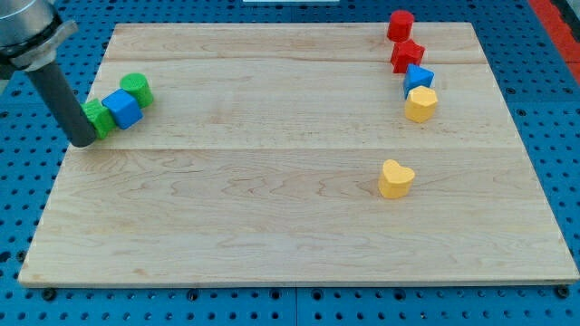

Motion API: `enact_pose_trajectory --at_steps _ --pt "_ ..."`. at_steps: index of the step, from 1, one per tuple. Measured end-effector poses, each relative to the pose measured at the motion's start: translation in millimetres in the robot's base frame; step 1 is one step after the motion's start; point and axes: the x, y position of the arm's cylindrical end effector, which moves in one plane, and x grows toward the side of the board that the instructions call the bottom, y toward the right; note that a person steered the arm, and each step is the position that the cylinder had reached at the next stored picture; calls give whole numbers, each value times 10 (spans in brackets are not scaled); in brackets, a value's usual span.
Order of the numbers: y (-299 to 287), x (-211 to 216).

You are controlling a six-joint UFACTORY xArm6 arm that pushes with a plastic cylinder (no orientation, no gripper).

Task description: Move the blue triangle closer to the green circle

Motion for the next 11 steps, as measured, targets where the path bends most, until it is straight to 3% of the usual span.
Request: enact_pose_trajectory --at_steps 2,3,5,6,7,9,11 --pt "462 9" --pt "1463 30" --pt "4279 22" --pt "5039 -406" --pt "4930 -927" --pt "4053 -967" --pt "4380 -1222"
